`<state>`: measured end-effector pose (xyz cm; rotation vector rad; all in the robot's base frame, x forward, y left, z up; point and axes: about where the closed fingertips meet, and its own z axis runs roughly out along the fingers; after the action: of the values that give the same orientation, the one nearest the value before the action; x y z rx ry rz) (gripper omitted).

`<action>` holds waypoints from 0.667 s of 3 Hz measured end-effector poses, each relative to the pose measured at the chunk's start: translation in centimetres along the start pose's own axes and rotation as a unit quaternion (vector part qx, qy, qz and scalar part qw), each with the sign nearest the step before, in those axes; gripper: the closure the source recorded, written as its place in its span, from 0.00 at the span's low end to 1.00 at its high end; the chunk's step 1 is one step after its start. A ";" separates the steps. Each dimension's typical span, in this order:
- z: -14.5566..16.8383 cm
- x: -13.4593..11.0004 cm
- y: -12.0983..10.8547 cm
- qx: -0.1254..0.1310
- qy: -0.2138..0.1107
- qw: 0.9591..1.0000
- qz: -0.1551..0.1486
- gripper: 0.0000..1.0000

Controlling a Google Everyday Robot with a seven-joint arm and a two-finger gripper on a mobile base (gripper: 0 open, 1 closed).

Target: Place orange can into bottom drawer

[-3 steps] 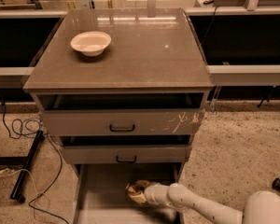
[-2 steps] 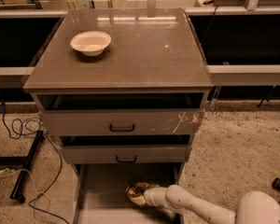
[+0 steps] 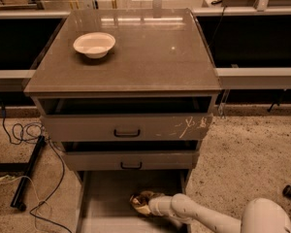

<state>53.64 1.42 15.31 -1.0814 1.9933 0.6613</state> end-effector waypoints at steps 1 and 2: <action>0.0 0.0 0.0 0.000 0.000 1.000 0.000 0.58; 0.0 0.0 0.0 0.000 0.000 1.000 0.000 0.34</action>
Offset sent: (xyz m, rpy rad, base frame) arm 0.0000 0.0000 0.0000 0.0000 0.0000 0.0000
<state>53.63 1.43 15.31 -1.0815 1.9933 0.6615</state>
